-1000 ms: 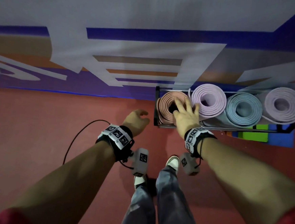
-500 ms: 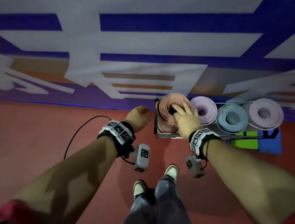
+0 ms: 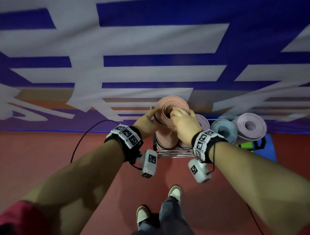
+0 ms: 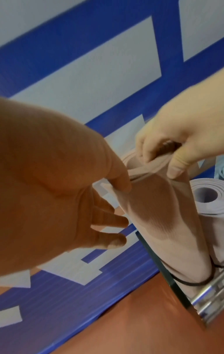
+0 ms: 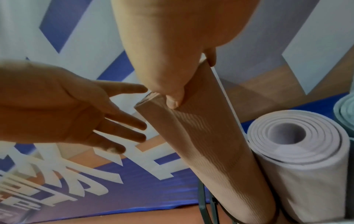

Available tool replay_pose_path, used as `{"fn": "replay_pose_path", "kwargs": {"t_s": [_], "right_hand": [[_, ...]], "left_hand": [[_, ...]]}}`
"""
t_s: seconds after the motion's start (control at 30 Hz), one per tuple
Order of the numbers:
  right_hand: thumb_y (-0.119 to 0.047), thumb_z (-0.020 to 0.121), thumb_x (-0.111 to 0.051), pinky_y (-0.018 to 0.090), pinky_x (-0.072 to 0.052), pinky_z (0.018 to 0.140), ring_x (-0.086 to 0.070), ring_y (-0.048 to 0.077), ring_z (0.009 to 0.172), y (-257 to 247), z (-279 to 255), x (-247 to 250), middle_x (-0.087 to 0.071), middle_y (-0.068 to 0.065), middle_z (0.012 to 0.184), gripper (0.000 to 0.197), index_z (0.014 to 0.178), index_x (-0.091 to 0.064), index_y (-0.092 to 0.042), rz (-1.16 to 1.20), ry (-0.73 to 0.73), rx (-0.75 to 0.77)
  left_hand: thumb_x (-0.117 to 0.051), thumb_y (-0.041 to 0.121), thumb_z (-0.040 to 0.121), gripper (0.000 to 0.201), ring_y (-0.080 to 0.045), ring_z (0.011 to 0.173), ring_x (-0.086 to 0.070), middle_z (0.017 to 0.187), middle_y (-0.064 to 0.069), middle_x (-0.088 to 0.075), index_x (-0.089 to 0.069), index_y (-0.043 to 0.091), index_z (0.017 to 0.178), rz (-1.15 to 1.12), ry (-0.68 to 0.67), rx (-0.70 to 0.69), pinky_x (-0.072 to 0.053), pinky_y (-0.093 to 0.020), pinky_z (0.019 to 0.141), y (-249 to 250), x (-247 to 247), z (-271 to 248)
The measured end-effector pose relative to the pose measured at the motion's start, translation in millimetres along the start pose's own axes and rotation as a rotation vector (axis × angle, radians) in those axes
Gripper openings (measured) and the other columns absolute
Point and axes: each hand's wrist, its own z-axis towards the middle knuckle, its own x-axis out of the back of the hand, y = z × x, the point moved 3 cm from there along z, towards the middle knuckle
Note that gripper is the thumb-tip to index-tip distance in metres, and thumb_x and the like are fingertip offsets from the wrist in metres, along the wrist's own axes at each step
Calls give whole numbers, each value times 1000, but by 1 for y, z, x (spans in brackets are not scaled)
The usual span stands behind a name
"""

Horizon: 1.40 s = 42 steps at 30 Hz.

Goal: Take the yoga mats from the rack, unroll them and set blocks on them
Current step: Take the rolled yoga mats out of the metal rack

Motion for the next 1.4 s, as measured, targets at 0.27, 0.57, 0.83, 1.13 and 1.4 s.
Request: {"fn": "replay_pose_path", "kwargs": {"t_s": [0.27, 0.57, 0.83, 1.13, 1.4], "right_hand": [[-3, 78, -62, 44, -31, 104, -49, 18, 113, -9, -16, 55, -48, -6, 122, 35, 111, -63, -16, -41, 59, -9], [-12, 82, -65, 41, -36, 98, -50, 17, 110, -29, -39, 121, -51, -6, 114, 19, 99, -64, -18, -34, 165, 19], [-26, 87, -65, 41, -42, 91, -53, 25, 102, -60, -77, 211, -49, -8, 120, 20, 105, -62, -18, -54, 230, -36], [-30, 88, -64, 42, -40, 95, -50, 23, 113, -108, -138, 310, -49, -7, 128, 31, 115, -62, -16, -53, 446, -94], [-30, 89, -65, 41, -37, 96, -50, 22, 115, -145, -197, 344, -49, -5, 125, 25, 107, -66, -14, 65, 605, -215]], "left_hand": [[-62, 1, 86, 66, -17, 119, -57, 133, -4, -61, -45, 25, 145, 87, -6, -75, -43, -19, 95, 37, 3, -10], [-71, 17, 72, 56, -26, 100, -60, 117, -11, -61, -51, 26, 124, 273, 99, -137, -51, -33, 81, 81, 33, -45], [-81, 25, 71, 63, -25, 100, -51, 119, -11, -52, -49, 27, 126, 354, 233, -305, -44, -30, 85, 132, 71, -102], [-75, 39, 65, 69, -28, 113, -54, 119, -10, -58, -51, 30, 129, 265, 317, -565, -45, -37, 100, 192, 117, -196], [-93, 28, 50, 140, -29, 110, -63, 145, -5, -45, -1, 33, 156, -103, 366, -711, -53, -47, 95, 179, 111, -250]]}}
